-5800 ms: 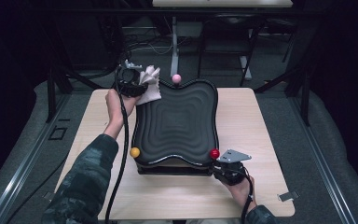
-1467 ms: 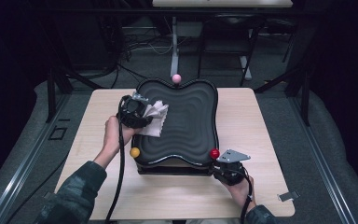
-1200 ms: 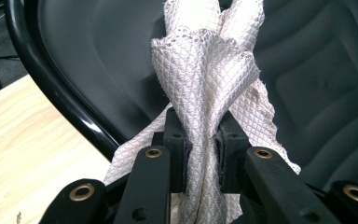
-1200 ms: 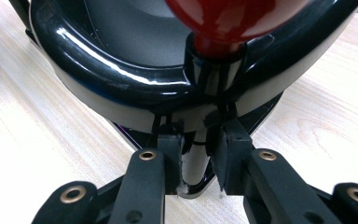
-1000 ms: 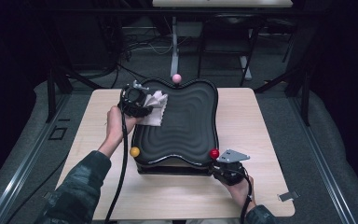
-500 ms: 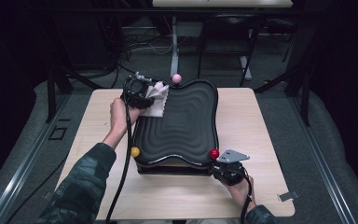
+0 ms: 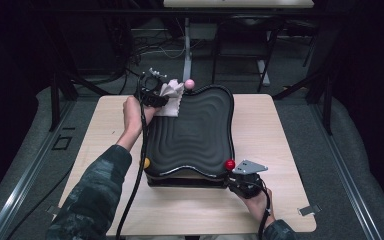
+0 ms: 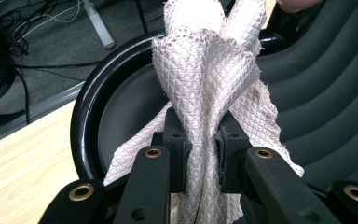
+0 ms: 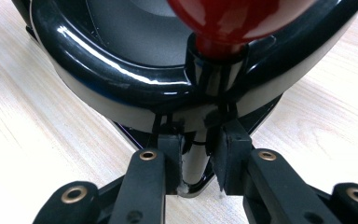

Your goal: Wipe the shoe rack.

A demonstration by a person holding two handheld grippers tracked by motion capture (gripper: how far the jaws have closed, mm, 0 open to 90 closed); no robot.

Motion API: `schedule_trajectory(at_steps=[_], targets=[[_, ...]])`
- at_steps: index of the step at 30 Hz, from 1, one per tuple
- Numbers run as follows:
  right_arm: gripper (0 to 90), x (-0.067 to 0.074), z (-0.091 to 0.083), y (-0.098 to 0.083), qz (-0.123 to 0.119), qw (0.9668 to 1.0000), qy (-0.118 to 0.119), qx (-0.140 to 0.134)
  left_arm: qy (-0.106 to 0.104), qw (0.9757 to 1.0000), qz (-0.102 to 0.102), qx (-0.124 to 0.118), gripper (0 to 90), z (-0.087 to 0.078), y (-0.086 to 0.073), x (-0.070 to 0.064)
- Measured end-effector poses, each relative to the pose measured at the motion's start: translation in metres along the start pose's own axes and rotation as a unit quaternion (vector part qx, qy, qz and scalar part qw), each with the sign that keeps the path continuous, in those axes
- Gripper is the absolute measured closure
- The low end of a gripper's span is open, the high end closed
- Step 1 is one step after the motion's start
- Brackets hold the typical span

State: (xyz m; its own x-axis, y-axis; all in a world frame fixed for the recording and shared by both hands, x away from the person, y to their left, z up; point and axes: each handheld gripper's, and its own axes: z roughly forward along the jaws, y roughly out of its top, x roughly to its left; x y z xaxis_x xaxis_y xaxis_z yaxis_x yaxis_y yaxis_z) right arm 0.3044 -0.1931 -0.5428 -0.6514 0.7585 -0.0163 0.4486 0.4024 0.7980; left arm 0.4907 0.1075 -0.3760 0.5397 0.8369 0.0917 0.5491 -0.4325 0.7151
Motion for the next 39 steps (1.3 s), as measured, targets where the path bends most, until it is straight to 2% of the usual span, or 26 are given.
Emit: schedule_trajectory(at_steps=[11,19,25,33,39], targets=[[74.7,0.000,0.000,0.000,0.002,1.0000,0.003,-0.001,-0.006,1.0000,-0.003,0.003,77.6,0.002,0.000,-0.001],[74.6,-0.001,0.000,0.000,0.001,1.0000,0.003,0.000,-0.015,0.9998,0.008,0.006,77.8,0.002,-0.005,-0.008],[74.7,0.000,0.000,0.000,0.001,1.0000,0.002,0.000,-0.024,0.9997,0.007,0.002,78.1,-0.001,-0.017,-0.016],[74.6,0.000,0.000,0.000,0.000,1.0000,0.000,0.000,-0.045,0.9988,0.015,0.012,78.0,-0.005,-0.036,-0.027],[74.6,0.000,0.000,0.000,0.001,1.0000,-0.002,0.001,-0.059,0.9976,0.028,0.021,77.9,-0.008,-0.048,-0.035]])
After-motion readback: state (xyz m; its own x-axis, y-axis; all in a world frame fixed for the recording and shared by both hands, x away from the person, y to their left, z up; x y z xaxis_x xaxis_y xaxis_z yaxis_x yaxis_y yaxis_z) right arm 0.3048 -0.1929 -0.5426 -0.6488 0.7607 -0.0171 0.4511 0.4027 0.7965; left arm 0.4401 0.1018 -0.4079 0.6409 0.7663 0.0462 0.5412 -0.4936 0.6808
